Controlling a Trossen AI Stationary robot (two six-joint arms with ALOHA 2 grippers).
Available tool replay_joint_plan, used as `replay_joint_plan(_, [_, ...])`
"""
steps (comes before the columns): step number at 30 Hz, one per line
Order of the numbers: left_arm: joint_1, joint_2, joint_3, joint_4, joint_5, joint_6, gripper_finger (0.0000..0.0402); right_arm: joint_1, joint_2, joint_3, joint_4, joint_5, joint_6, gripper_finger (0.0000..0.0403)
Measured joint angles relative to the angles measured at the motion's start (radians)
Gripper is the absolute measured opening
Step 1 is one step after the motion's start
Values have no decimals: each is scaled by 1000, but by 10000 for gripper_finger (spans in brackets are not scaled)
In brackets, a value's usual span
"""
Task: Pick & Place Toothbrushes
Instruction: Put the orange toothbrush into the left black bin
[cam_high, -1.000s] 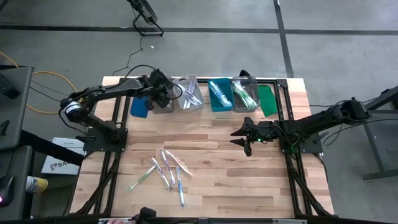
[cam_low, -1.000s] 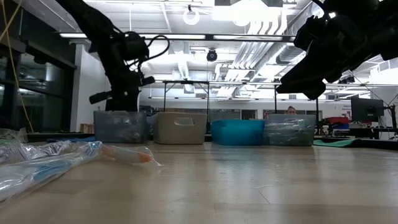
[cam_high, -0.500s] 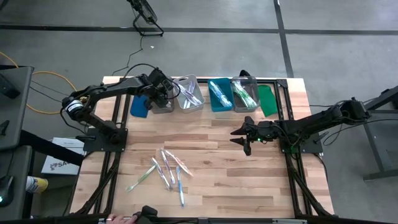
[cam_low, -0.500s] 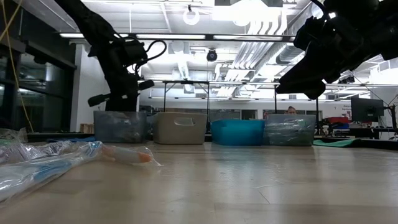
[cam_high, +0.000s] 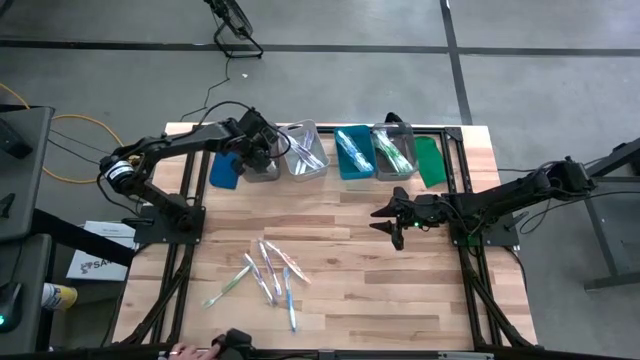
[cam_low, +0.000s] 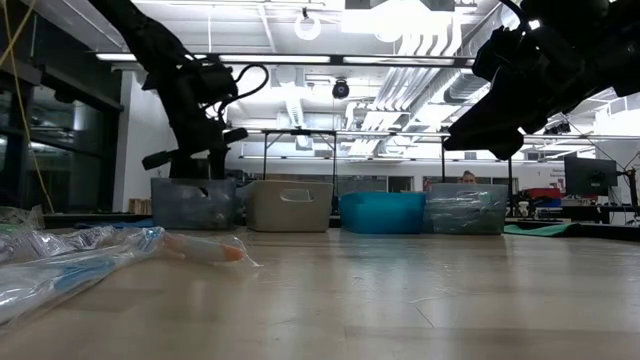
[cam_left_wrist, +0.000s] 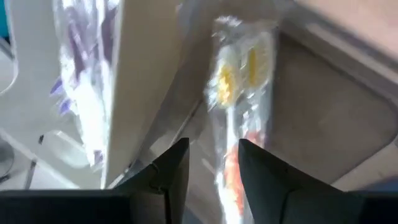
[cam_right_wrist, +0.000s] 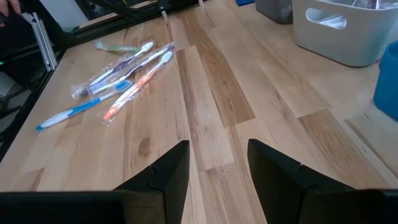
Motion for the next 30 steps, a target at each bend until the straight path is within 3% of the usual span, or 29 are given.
replay_joint_plan(4, [-15, -2, 40, -18, -58, -35, 130, 0, 0, 0, 0, 0, 0, 155])
replay_joint_plan(10, [-66, -9, 134, -187, -48, -79, 113, 0, 0, 0, -1, 0, 0, 155])
replay_joint_plan(18, [-174, -9, 210, -429, -48, -318, 95, 0, 0, 0, -31, -4, 23, 155])
replay_joint_plan(26, [-327, -9, 214, -506, -49, -440, 14, 2, 0, 0, -38, -10, 48, 155])
replay_joint_plan(30, [-417, -9, 214, -526, -50, -521, 7, 12, 0, 0, -38, -9, 48, 155])
